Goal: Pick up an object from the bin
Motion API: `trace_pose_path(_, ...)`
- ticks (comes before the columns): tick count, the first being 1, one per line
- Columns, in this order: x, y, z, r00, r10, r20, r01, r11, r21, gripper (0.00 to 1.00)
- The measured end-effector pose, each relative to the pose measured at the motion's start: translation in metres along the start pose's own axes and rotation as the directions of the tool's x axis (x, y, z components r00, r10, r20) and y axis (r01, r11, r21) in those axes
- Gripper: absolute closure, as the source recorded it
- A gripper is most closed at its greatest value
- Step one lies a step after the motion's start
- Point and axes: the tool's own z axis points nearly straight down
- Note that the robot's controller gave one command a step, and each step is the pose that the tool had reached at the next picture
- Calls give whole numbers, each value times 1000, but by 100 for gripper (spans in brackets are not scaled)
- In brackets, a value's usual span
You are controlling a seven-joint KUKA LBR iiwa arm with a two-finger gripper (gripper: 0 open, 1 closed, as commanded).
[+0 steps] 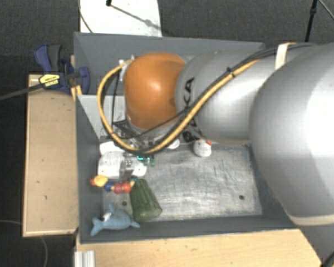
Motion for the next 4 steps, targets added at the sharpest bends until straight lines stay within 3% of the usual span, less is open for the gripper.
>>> trace_pose_path(2,-2,-1,-4,1000,6,7,-6,1000,-2,0)
trace_pose_path(3,3,-17,11,999,46,5,-46,999,-1,0)
trace_pose_path(4,-10,-15,70,991,-131,-4,131,991,-8,100)
